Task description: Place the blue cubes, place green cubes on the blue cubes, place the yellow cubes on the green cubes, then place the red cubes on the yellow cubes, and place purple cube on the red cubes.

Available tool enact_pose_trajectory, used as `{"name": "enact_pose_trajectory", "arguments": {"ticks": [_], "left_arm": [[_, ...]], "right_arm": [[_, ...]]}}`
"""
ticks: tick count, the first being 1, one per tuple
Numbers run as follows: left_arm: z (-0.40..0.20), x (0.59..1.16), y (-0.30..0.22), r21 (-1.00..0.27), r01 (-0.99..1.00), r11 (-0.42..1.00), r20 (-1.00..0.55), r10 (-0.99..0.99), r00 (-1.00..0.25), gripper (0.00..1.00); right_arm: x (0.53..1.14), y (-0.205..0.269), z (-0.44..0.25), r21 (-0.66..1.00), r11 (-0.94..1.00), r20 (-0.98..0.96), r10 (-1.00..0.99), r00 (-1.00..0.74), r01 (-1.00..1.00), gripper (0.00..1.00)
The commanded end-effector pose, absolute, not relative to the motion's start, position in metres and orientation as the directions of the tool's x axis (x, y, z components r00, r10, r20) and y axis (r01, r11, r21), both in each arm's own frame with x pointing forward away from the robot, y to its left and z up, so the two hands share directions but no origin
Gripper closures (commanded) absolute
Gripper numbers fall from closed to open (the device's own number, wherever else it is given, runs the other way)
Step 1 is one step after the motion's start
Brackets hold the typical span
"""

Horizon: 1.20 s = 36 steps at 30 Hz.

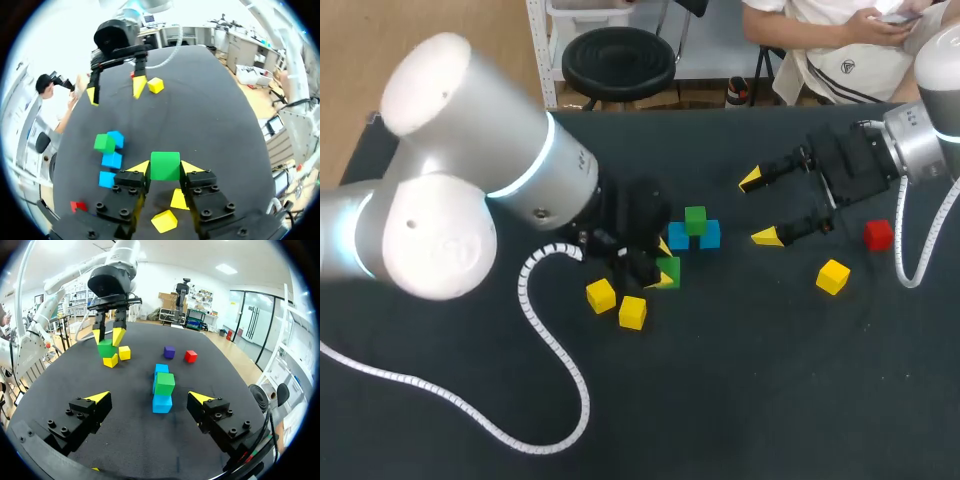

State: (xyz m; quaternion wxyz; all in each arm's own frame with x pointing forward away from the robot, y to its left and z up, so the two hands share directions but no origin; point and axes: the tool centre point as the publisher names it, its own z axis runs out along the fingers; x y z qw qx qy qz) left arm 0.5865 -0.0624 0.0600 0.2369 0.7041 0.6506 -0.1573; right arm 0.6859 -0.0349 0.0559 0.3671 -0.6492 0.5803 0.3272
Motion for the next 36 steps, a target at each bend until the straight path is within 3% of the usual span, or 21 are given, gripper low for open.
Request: {"name": "enact_pose_trajectory", "arguments": {"ticks": [1, 22, 27, 36], "left_arm": [[0.066, 0.585, -0.057, 0.118, 0.992, -0.052, -0.535, 0.838, 0.108, 1.00], [0.066, 0.585, -0.057, 0.118, 0.992, -0.052, -0.535, 0.838, 0.108, 1.00], [0.078, 0.622, -0.057, 0.165, 0.986, -0.011, -0.499, 0.862, 0.093, 1.00], [0.062, 0.672, -0.050, 0.097, 0.993, 0.073, -0.469, 0.883, -0.019, 1.00]], "right_arm": [[0.685, -0.035, 0.056, -0.099, -0.057, -0.851, -0.512, 0.114, -0.994, 0.00], [0.685, -0.035, 0.056, -0.099, -0.057, -0.851, -0.512, 0.114, -0.994, 0.00], [0.685, -0.035, 0.056, -0.099, -0.057, -0.851, -0.512, 0.114, -0.994, 0.00], [0.685, -0.035, 0.056, -0.099, -0.057, -0.851, -0.512, 0.114, -0.994, 0.00]]}}
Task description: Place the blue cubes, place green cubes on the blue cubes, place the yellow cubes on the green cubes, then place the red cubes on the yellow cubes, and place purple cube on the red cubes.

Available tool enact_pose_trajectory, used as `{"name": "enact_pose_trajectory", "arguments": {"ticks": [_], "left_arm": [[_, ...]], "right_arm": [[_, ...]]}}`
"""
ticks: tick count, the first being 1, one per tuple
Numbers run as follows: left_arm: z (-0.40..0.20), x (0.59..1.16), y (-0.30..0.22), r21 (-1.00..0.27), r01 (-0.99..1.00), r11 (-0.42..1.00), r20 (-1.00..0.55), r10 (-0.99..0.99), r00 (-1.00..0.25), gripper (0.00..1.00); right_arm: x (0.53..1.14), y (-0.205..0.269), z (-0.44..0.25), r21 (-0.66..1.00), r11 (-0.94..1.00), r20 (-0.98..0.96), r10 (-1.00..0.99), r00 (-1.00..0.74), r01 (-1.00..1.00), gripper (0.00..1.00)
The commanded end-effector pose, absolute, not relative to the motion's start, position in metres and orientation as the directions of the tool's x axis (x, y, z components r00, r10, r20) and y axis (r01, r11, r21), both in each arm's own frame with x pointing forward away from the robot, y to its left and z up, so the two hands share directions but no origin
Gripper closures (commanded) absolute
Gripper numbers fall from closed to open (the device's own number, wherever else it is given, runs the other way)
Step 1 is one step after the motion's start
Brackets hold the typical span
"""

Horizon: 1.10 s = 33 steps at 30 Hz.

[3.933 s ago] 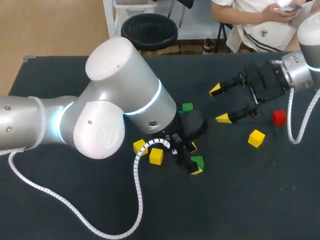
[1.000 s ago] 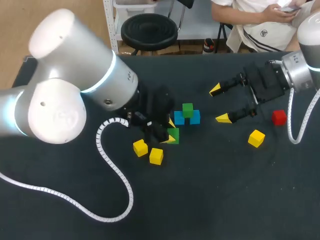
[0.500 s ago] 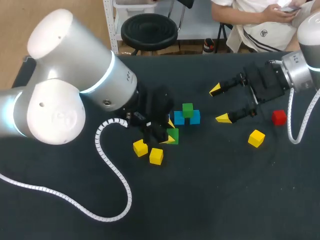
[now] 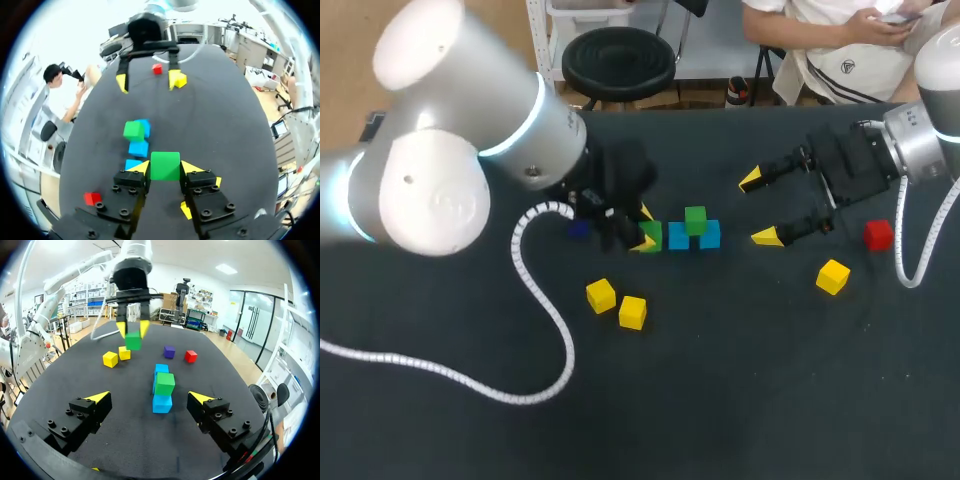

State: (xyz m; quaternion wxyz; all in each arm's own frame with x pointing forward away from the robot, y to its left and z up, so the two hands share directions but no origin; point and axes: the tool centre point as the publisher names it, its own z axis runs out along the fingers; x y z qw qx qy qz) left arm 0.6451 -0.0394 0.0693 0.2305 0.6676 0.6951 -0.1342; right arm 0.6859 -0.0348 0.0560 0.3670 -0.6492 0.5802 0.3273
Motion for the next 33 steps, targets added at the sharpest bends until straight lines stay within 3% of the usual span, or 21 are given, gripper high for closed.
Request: {"name": "enact_pose_trajectory", "arguments": {"ticks": [1, 33], "left_arm": [[0.061, 0.674, -0.050, 0.093, 0.993, 0.080, -0.474, 0.880, -0.026, 1.00], [0.037, 0.689, -0.062, 0.044, 0.993, 0.112, -0.489, 0.869, -0.076, 1.00]], "right_arm": [[0.685, -0.035, 0.056, -0.099, -0.057, -0.851, -0.512, 0.114, -0.994, 0.00], [0.685, -0.035, 0.056, -0.099, -0.057, -0.851, -0.512, 0.114, -0.994, 0.00]]}}
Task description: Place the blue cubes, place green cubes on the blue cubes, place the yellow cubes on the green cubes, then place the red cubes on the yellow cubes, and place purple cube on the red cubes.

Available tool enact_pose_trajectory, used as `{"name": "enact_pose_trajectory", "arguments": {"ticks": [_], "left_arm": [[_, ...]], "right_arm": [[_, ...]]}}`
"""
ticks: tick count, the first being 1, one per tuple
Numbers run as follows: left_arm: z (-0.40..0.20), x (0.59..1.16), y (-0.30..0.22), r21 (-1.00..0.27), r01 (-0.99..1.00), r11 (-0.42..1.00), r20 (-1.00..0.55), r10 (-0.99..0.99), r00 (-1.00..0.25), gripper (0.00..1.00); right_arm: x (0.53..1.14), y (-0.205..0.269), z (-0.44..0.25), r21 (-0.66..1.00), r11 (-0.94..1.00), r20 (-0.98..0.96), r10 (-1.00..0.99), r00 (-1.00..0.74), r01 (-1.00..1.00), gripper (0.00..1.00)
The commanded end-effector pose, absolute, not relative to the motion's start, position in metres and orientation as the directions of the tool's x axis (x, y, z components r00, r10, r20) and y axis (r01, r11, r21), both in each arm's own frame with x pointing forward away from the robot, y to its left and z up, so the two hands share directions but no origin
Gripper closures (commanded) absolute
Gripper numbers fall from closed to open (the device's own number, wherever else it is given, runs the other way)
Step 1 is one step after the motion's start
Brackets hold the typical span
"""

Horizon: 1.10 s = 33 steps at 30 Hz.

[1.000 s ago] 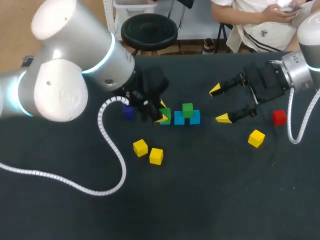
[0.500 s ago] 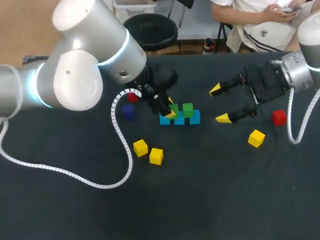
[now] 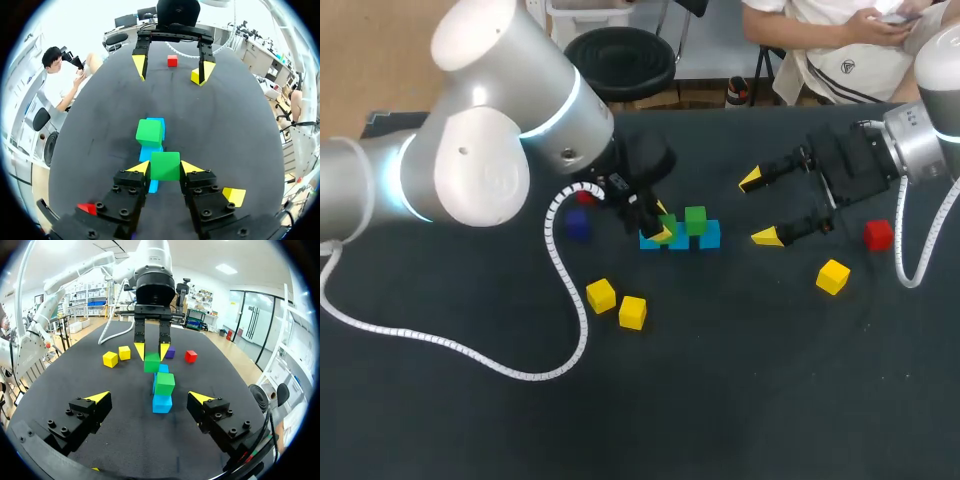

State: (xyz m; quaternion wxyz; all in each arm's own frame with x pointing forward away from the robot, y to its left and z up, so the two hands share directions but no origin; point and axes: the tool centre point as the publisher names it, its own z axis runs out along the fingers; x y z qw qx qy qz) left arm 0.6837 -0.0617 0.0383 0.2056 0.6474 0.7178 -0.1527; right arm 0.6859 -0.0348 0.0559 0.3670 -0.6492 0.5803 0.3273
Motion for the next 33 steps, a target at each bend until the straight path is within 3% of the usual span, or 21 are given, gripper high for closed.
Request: {"name": "enact_pose_trajectory", "arguments": {"ticks": [1, 33], "left_arm": [[0.036, 0.689, -0.062, 0.048, 0.993, 0.109, -0.487, 0.871, -0.072, 1.00], [0.030, 0.708, -0.059, 0.065, 0.992, 0.108, -0.500, 0.864, -0.061, 1.00]], "right_arm": [[0.685, -0.035, 0.056, -0.099, -0.057, -0.851, -0.512, 0.114, -0.994, 0.00], [0.685, -0.035, 0.056, -0.099, -0.057, -0.851, -0.512, 0.114, -0.994, 0.00]]}}
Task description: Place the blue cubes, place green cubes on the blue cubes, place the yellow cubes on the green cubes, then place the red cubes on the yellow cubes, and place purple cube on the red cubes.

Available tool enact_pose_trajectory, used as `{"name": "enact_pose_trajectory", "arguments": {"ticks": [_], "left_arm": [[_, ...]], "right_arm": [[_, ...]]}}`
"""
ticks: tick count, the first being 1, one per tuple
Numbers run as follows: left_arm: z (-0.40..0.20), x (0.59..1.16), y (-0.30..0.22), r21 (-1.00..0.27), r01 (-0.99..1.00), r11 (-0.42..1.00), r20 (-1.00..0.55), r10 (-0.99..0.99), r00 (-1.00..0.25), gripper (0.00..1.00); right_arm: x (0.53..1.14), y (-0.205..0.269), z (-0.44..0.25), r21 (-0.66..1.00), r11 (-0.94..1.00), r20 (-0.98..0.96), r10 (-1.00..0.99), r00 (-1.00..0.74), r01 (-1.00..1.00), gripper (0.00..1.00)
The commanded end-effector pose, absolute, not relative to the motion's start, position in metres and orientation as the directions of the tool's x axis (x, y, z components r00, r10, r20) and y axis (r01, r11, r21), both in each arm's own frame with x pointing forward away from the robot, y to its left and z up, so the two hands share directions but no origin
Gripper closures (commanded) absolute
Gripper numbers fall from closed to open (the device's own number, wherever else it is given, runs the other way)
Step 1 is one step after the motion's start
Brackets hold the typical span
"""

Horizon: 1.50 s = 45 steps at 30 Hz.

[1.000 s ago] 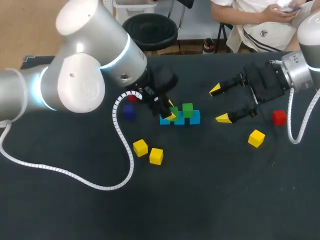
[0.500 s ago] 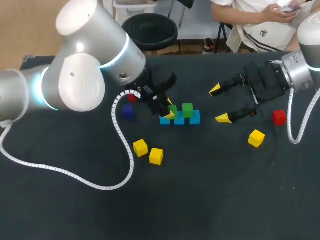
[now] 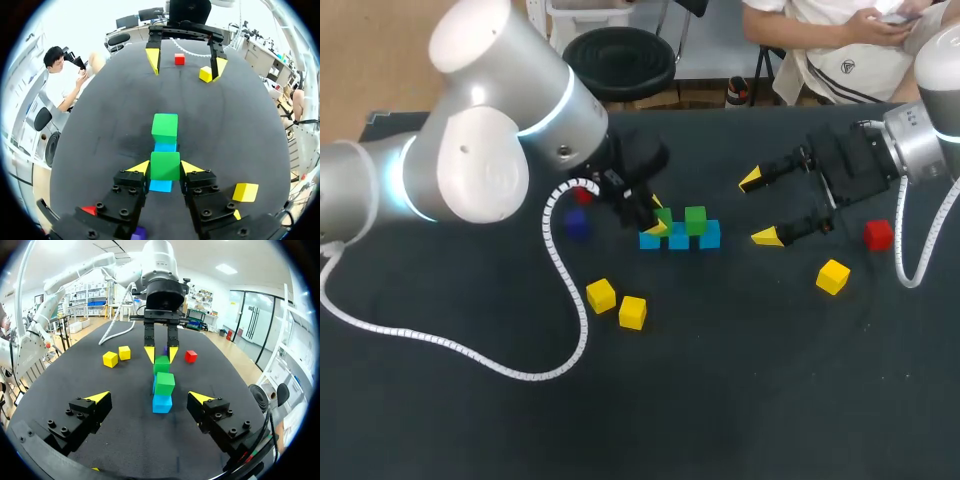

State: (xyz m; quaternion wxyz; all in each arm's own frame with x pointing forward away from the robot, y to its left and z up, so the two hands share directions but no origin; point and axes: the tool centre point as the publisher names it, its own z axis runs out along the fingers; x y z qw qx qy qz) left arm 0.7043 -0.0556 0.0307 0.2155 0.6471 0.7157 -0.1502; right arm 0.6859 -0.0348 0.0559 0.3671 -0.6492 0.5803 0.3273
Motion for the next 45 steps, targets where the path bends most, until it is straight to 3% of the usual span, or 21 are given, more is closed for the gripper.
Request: {"name": "enact_pose_trajectory", "arguments": {"ticks": [1, 45], "left_arm": [[0.029, 0.709, -0.059, 0.065, 0.992, 0.107, -0.500, 0.864, -0.060, 1.00], [0.026, 0.705, -0.055, 0.060, 0.991, 0.123, -0.498, 0.864, -0.077, 1.00]], "right_arm": [[0.685, -0.035, 0.056, -0.099, -0.057, -0.851, -0.512, 0.114, -0.994, 0.00], [0.685, -0.035, 0.056, -0.099, -0.057, -0.851, -0.512, 0.114, -0.994, 0.00]]}}
